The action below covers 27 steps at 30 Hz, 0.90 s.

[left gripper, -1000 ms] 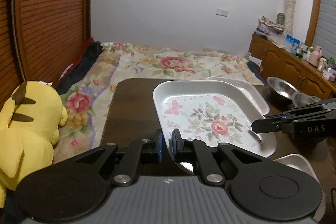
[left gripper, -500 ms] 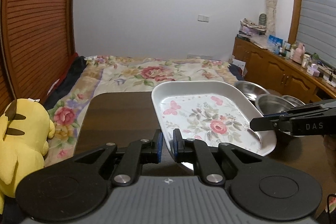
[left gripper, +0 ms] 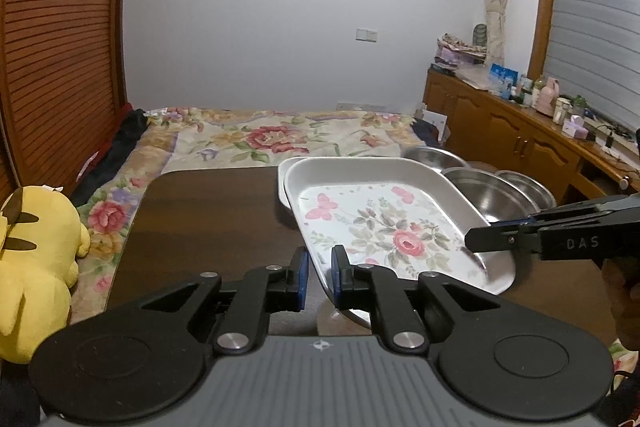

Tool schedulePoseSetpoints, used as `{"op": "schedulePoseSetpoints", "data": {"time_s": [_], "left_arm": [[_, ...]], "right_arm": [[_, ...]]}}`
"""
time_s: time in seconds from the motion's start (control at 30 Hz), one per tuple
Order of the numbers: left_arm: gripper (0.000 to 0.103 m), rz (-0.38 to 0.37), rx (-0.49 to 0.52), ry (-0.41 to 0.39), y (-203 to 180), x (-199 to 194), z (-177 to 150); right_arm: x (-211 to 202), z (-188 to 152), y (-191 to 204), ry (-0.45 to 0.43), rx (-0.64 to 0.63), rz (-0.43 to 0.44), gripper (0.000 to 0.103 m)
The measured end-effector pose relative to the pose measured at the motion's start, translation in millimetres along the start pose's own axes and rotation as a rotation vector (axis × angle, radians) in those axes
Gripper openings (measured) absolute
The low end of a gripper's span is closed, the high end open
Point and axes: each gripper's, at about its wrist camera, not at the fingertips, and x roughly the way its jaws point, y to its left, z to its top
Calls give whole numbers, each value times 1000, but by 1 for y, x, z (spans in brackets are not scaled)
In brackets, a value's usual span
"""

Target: Organize plates and bowls

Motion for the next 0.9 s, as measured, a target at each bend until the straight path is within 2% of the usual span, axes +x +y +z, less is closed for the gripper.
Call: {"op": "schedulePoseSetpoints", "data": {"time_s": [0.3, 0.9], "left_arm": [[14, -37, -17, 29, -7, -3, -16], [14, -45, -24, 95, -12, 9, -46]], "right_arm": [[-11, -19, -3, 23, 4, 0, 13], [-7, -61, -4, 66, 11, -26, 13]]}}
